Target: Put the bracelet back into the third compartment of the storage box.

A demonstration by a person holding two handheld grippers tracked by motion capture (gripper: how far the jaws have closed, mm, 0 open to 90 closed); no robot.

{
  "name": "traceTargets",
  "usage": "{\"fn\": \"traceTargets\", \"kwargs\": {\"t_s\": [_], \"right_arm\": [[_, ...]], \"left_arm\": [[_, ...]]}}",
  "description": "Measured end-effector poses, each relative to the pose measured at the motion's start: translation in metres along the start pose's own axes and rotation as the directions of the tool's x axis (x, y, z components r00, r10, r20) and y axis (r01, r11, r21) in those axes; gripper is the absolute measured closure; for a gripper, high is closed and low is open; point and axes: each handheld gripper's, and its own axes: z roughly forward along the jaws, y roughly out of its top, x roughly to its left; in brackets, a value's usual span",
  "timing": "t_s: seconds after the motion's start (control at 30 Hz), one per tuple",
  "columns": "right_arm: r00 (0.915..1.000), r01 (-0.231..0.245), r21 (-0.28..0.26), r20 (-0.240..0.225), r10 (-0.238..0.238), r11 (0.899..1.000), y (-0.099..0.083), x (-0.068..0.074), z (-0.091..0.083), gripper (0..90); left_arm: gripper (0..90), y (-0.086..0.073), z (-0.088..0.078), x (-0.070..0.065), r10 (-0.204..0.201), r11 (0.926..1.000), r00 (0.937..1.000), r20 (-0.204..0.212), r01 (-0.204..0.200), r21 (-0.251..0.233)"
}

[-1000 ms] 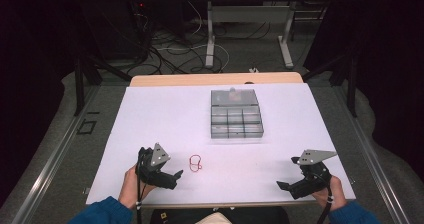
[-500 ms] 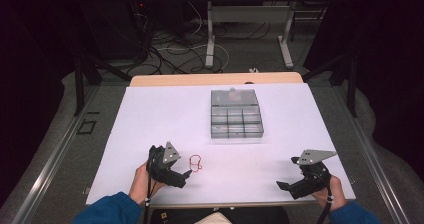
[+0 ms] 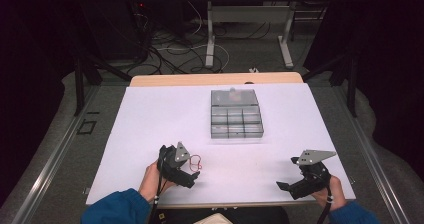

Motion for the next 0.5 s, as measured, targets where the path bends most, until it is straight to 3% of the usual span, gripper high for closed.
{"fn": "traceTargets", "kwargs": {"t_s": [0.2,0.37,0.43,0.5], "right_arm": [[1.0,0.001,0.001,0.0,-0.001,1.0,0.0,0.0,0.0,0.0],[1.0,0.002,0.003,-0.001,-0.002,1.0,0.0,0.0,0.0,0.0],[1.0,0.004,0.01,-0.001,-0.004,1.0,0.0,0.0,0.0,0.0],[1.0,0.001,0.006,0.002,-0.001,1.0,0.0,0.0,0.0,0.0]], "left_arm": [[0.5,0.004,0.008,-0.003,-0.001,0.9998,1.0,0.009,0.001,0.019],[17.9,0.006,0.014,-0.006,-0.006,0.9998,0.9997,0.025,0.006,0.017],[20.0,0.006,0.016,-0.006,-0.007,0.9997,0.9994,0.035,0.006,0.025],[30.3,0.007,0.017,-0.005,-0.007,0.9995,0.9988,0.048,0.006,0.032]]}}
